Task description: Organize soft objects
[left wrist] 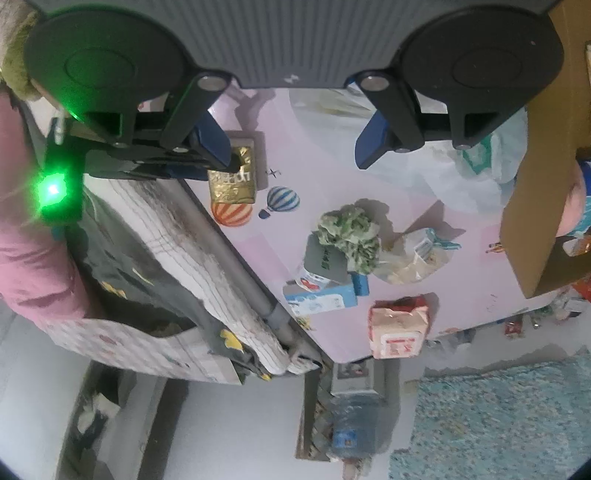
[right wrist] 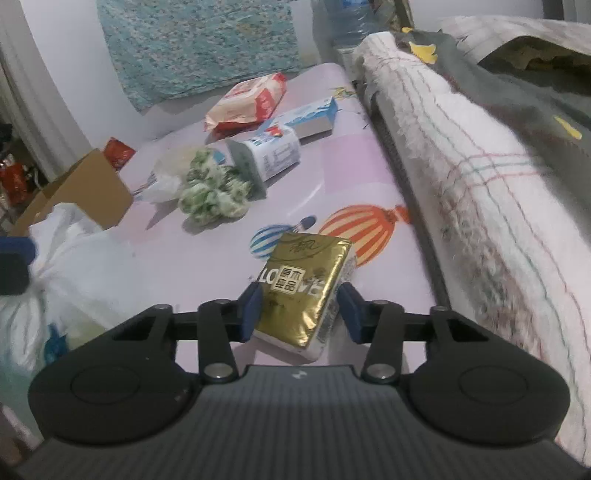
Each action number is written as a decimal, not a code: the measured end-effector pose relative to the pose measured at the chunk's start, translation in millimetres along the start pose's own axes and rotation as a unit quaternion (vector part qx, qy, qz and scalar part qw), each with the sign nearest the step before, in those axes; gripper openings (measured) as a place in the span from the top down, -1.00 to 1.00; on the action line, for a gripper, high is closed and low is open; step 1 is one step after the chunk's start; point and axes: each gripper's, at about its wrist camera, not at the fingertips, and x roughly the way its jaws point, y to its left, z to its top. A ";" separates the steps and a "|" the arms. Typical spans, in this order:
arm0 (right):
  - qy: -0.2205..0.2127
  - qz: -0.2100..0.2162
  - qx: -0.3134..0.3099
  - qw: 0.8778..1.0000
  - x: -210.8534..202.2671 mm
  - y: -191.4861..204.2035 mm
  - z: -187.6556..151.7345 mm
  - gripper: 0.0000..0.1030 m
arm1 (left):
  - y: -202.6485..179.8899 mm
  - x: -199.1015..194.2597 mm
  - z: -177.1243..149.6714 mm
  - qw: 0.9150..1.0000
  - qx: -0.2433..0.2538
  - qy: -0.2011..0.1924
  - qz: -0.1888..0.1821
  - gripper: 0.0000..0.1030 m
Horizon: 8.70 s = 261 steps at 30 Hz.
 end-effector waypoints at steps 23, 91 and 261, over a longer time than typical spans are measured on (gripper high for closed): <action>0.051 0.145 -0.059 0.986 -39.0 13.5 -61.7 -0.01 | -43.5 103.3 -22.0 0.984 0.037 0.165 -0.054 -0.52; 0.089 0.035 -0.113 0.989 134.8 103.4 103.9 0.69 | 250.2 -119.0 -46.6 0.958 -0.243 -0.077 0.128 -0.03; 0.123 0.161 0.260 0.944 10.5 -0.4 17.4 -0.11 | 77.5 -19.4 41.8 0.997 0.010 -0.005 0.073 -0.39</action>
